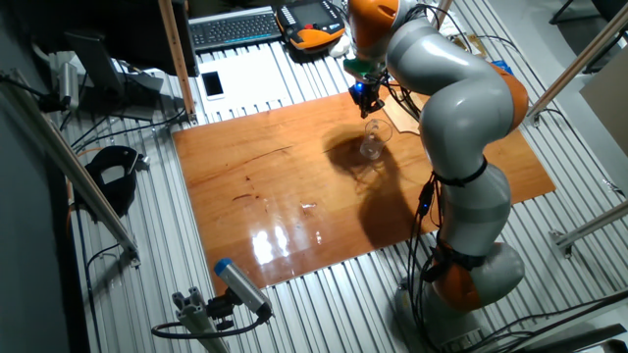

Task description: Put the cup on the cup rack

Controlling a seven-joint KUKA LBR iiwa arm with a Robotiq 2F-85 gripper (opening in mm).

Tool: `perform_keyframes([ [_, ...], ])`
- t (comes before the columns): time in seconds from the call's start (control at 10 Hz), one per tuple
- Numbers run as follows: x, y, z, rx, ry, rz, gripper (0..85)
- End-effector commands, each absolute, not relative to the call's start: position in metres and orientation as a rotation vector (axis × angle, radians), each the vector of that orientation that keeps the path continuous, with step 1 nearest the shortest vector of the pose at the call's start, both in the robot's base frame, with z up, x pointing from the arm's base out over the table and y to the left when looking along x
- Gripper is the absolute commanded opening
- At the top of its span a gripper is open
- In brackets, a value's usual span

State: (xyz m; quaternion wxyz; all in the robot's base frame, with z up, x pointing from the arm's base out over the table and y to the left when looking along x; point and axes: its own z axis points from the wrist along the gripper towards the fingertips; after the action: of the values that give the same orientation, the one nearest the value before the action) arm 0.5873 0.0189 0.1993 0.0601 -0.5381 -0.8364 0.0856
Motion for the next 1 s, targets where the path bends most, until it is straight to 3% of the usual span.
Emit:
perform_keyframes([
  [0.0, 0.588, 0.019, 0.199, -1.626, -2.534, 0.258, 0.0],
  [0.9, 0.593, 0.009, 0.182, -1.619, -2.579, 0.256, 0.0],
])
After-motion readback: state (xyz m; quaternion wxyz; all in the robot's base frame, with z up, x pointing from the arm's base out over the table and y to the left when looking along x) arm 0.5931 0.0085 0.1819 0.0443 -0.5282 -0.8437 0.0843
